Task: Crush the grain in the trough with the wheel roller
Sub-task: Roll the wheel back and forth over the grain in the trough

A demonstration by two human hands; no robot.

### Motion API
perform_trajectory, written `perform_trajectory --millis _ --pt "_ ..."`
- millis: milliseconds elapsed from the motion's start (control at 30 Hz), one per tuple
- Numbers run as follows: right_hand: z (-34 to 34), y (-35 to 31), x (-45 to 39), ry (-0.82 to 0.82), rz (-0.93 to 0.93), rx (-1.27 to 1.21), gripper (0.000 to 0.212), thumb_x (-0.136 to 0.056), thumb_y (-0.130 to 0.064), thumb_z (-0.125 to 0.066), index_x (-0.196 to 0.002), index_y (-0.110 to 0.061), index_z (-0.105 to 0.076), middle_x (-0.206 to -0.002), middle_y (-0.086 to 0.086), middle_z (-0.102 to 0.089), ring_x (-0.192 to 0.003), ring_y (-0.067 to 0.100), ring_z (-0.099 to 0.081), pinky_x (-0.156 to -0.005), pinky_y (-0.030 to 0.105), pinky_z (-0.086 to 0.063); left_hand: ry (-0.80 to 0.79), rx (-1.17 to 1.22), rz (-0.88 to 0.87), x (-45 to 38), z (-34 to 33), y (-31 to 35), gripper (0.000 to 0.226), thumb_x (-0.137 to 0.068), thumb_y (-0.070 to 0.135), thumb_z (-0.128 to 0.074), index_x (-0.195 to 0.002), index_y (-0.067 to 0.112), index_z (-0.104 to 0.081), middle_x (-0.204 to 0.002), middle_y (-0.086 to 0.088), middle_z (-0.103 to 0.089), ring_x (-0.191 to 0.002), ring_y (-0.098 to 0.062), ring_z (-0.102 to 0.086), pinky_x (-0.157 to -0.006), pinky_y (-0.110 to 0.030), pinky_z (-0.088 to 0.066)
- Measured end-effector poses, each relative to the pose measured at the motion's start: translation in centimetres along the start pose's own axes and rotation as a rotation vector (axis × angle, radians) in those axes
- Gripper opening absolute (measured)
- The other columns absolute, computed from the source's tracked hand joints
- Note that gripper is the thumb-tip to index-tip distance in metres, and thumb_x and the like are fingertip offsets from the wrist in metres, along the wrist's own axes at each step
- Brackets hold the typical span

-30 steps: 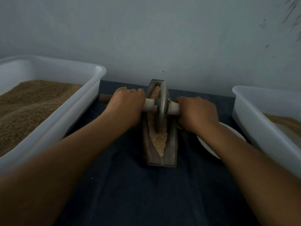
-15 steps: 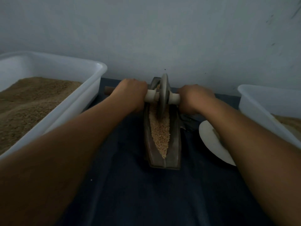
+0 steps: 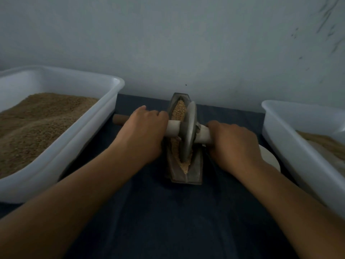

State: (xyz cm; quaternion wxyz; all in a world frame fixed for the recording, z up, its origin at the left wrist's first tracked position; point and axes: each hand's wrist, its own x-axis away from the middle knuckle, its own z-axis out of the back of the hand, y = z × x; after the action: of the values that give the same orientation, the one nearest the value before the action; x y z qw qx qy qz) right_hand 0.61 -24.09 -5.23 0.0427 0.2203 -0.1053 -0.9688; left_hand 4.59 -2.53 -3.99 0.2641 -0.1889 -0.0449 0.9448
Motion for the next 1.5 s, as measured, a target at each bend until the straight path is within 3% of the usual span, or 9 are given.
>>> perform_trajectory --millis 100,267,400,567,767,1100,1233,1367,1500 --pt "0.4 -0.2 0.6 0.027 0.027 0.013 0.025 -0.079 -0.036 -0.074 -0.097 -0.024 -0.06 -0.078 -0.004 -0.063 -0.063 0.019 -0.056 -0.05 0.028 -0.014 0.032 0.032 0.016 1.0 0.0 0.0 0.039 -0.081 0.034 -0.07 -0.113 0.021 -0.05 -0.109 0.002 -0.063 -0.1 -0.017 -0.059 -0.112 -0.033 -0.029" --pt "-0.5 -0.1 -1.0 0.038 0.003 0.036 0.021 -0.082 -0.038 -0.068 -0.095 -0.026 -0.058 -0.076 -0.006 -0.059 -0.059 0.016 -0.039 -0.047 0.026 -0.007 -0.035 -0.008 -0.002 -0.1 -0.7 -0.4 0.048 -0.078 0.035 -0.073 -0.116 0.021 -0.047 -0.111 0.002 -0.062 -0.099 -0.015 -0.059 -0.112 -0.034 -0.029" --pt "-1.7 0.3 -4.0 -0.05 -0.016 0.025 0.023 -0.08 -0.039 -0.069 -0.099 -0.028 -0.06 -0.085 -0.001 -0.065 -0.074 0.024 -0.06 -0.05 0.028 -0.02 -0.202 -0.013 0.031 -3.5 -1.2 -1.4 0.048 -0.082 0.032 -0.072 -0.117 0.017 -0.043 -0.113 -0.004 -0.06 -0.099 -0.021 -0.058 -0.091 -0.034 -0.044" --pt "-3.5 1.7 -8.9 -0.296 -0.07 -0.065 0.027 -0.08 -0.027 -0.07 -0.106 -0.022 -0.065 -0.107 0.006 -0.066 -0.094 0.028 -0.063 -0.065 0.03 -0.037 -0.271 -0.046 0.077 -7.4 -1.4 -1.7 0.049 -0.083 0.027 -0.072 -0.121 0.011 -0.046 -0.117 -0.009 -0.06 -0.104 -0.027 -0.06 -0.083 -0.038 -0.046" --pt "-3.5 1.9 -12.0 -0.435 -0.073 -0.054 0.04 -0.079 -0.028 -0.074 -0.116 -0.017 -0.065 -0.109 0.01 -0.065 -0.088 0.029 -0.062 -0.068 0.032 -0.045 -0.277 -0.052 0.099 -9.3 -2.1 -2.6 0.049 -0.083 0.023 -0.072 -0.123 0.009 -0.047 -0.119 -0.013 -0.06 -0.108 -0.03 -0.059 -0.076 -0.035 -0.041" --pt "-3.0 1.0 -8.3 -0.142 -0.038 -0.011 0.019 -0.082 -0.026 -0.067 -0.1 -0.022 -0.068 -0.098 0.007 -0.067 -0.089 0.03 -0.064 -0.06 0.029 -0.033 -0.231 -0.067 0.085 -6.8 -2.2 -2.2 0.039 -0.086 0.03 -0.07 -0.116 0.013 -0.051 -0.107 -0.007 -0.063 -0.093 -0.024 -0.06 -0.071 -0.032 -0.038" --pt "-2.3 0.8 -5.1 -0.066 -0.025 -0.05 0.019 -0.079 -0.034 -0.068 -0.095 -0.026 -0.061 -0.089 0.004 -0.066 -0.08 0.029 -0.062 -0.057 0.029 -0.031 -0.204 -0.074 0.089 -5.0 -1.2 -1.1 0.039 -0.085 0.03 -0.069 -0.114 0.014 -0.048 -0.097 -0.004 -0.058 -0.078 -0.019 -0.048 -0.071 -0.033 -0.041" --pt "-1.5 0.5 -2.2 -0.014 -0.012 -0.034 0.024 -0.083 -0.038 -0.068 -0.102 -0.026 -0.059 -0.086 0.0 -0.064 -0.069 0.023 -0.053 -0.052 0.029 -0.023 -0.081 -0.14 0.03 -2.2 -0.5 -0.1 0.036 -0.087 0.034 -0.066 -0.111 0.017 -0.046 -0.101 -0.002 -0.062 -0.084 -0.017 -0.059 -0.075 -0.031 -0.046" --pt "-0.8 0.3 -0.8 0.027 0.004 -0.012 0.023 -0.083 -0.039 -0.068 -0.1 -0.027 -0.058 -0.083 -0.005 -0.062 -0.063 0.016 -0.038 -0.046 0.027 -0.011 -0.008 -0.147 -0.011 -0.2 0.2 0.0 0.036 -0.087 0.038 -0.065 -0.111 0.019 -0.046 -0.106 0.001 -0.061 -0.09 -0.016 -0.06 -0.072 -0.026 -0.034"
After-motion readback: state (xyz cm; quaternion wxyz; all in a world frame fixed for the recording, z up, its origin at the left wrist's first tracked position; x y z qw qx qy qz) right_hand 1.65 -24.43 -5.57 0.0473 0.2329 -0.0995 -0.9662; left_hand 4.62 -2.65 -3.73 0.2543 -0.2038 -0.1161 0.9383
